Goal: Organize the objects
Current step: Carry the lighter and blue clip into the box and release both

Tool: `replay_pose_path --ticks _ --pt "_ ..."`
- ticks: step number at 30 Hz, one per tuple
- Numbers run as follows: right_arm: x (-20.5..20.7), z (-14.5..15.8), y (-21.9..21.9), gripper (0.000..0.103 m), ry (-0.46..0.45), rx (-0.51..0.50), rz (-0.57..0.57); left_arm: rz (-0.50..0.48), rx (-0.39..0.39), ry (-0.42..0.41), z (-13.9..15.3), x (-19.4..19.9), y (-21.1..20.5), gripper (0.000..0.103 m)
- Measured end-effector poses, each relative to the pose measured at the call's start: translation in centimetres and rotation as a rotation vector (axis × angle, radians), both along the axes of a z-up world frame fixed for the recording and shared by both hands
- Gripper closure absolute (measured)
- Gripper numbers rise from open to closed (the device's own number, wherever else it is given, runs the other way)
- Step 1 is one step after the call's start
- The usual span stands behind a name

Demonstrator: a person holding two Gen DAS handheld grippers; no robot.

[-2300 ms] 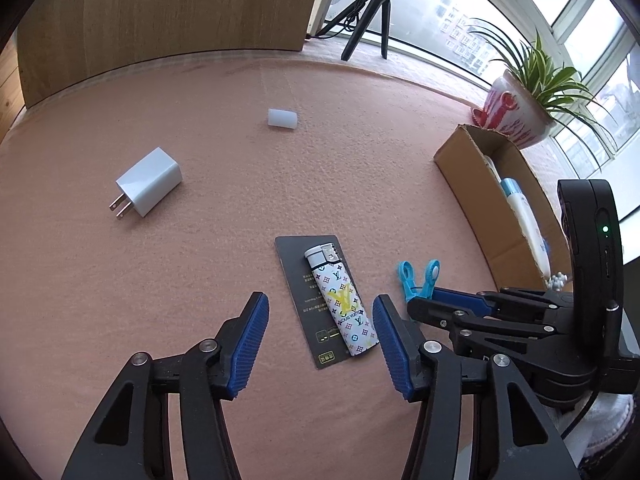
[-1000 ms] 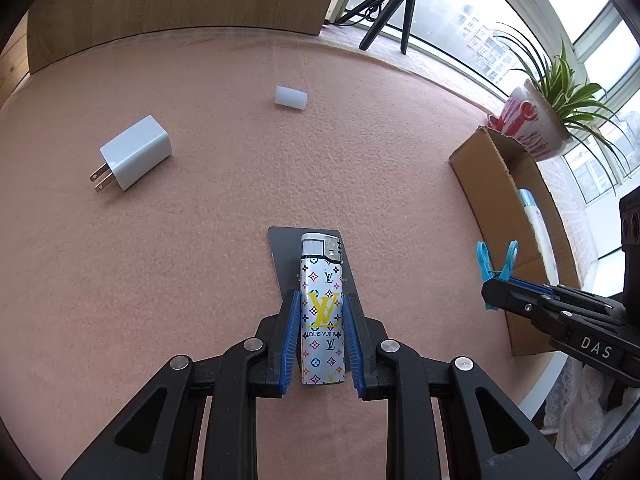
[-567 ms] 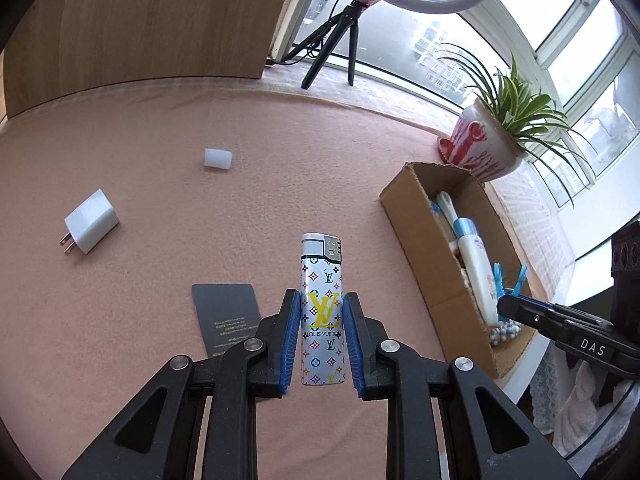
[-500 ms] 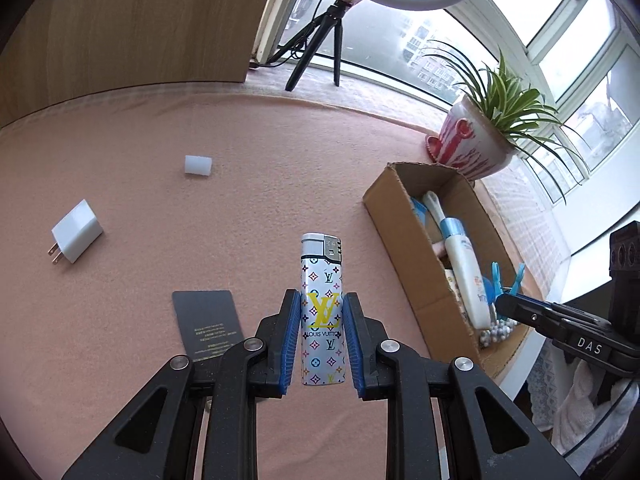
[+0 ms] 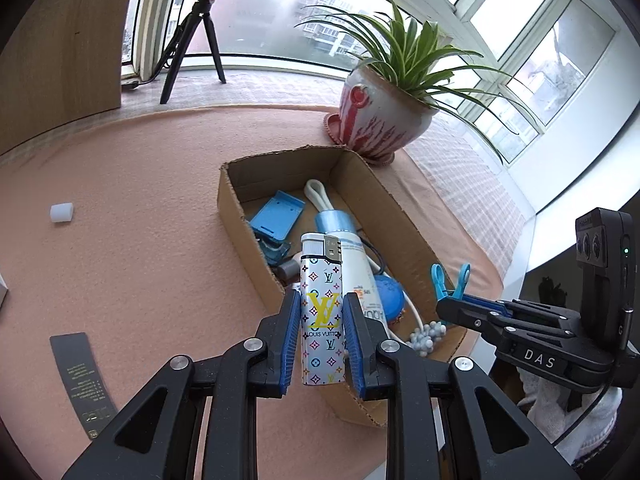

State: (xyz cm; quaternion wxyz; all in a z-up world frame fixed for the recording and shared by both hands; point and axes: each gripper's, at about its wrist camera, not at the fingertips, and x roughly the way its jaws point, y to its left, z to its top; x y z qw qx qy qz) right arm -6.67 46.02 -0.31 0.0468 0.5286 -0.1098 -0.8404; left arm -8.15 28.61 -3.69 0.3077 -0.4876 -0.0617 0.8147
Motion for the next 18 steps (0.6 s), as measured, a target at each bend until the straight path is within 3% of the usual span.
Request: replay_pose_path --ticks 7,9,10,11,12,14,18 --pt "-0.2 -0.1 1.0 0.091 0.005 -0.002 0.001 -0.013 -0.005 0.008 0.0 0.0 2.6 0.079" --pt "-0.3 -0.1 1.1 0.090 0.013 -0.012 0.004 0.004 -0.006 0.007 0.1 -0.1 2.3 0.066" --pt "-0.3 0.0 1.2 0.090 0.018 -0.015 0.002 0.015 -0.009 0.013 0.1 0.0 2.0 0.065" --pt "-0.4 -0.1 1.2 0.085 0.014 -0.013 0.004 0.023 -0.014 0.015 0.1 -0.1 1.7 0.065" --pt "-0.5 -0.1 1.2 0.072 0.011 -0.012 0.003 0.031 -0.018 0.015 0.1 -0.1 1.3 0.065" --pt "-0.3 0.0 1.3 0.055 0.026 -0.017 -0.012 0.049 -0.025 0.012 0.2 -0.1 0.5 0.065" --pt "-0.4 0.2 0.7 0.055 0.029 -0.024 0.005 0.086 -0.040 0.010 0.2 0.2 -1.3 0.064"
